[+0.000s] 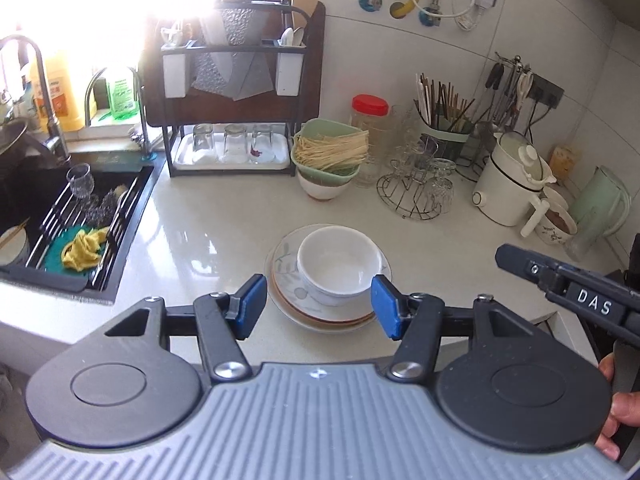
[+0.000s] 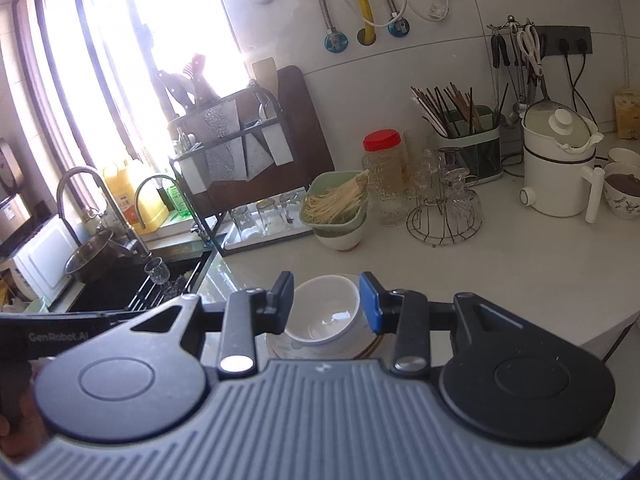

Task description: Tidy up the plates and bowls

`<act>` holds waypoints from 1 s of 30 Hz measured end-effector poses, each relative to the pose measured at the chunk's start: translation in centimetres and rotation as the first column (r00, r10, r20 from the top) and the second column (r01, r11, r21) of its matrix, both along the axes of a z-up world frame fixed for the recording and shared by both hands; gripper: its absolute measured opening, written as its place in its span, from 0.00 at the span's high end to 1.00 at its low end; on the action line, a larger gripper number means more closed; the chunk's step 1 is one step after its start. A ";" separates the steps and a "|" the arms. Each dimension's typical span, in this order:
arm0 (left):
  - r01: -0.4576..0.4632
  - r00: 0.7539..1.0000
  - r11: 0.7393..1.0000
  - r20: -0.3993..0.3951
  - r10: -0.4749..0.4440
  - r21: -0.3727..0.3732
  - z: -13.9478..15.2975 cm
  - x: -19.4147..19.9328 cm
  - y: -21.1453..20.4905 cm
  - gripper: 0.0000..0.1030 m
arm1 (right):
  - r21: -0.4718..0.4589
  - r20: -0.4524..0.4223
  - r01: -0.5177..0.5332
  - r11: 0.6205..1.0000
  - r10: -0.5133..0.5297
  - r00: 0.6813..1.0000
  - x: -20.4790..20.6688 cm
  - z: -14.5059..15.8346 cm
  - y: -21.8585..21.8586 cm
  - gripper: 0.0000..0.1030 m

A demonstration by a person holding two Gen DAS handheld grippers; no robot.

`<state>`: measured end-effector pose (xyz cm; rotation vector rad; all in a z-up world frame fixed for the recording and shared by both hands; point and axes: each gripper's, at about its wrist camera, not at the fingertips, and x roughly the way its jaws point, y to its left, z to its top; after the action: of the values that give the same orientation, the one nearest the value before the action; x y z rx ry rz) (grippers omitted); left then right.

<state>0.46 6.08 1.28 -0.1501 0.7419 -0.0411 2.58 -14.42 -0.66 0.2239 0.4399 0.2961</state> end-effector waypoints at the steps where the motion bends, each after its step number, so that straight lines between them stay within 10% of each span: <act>1: -0.010 1.000 1.000 0.003 0.010 -0.004 0.0 -0.2 -0.2 0.39 | -0.001 -0.002 -0.016 1.000 0.016 1.000 -0.1 0.0 -0.3 0.61; 24: -0.159 0.987 0.987 -0.041 0.158 -0.027 -1.0 -4.6 -1.9 0.33 | -0.104 -0.072 -0.156 0.982 0.149 0.986 -1.6 -2.3 -1.6 0.62; 30: -0.174 0.984 0.985 -0.041 0.174 0.004 -0.9 -4.6 -1.9 0.11 | -0.112 -0.061 -0.128 0.985 0.122 0.991 -1.3 -2.5 -2.6 0.17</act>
<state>-4.16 4.21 0.39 -0.2159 0.7680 0.1285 1.31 -16.98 -3.11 0.0908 0.5238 0.3873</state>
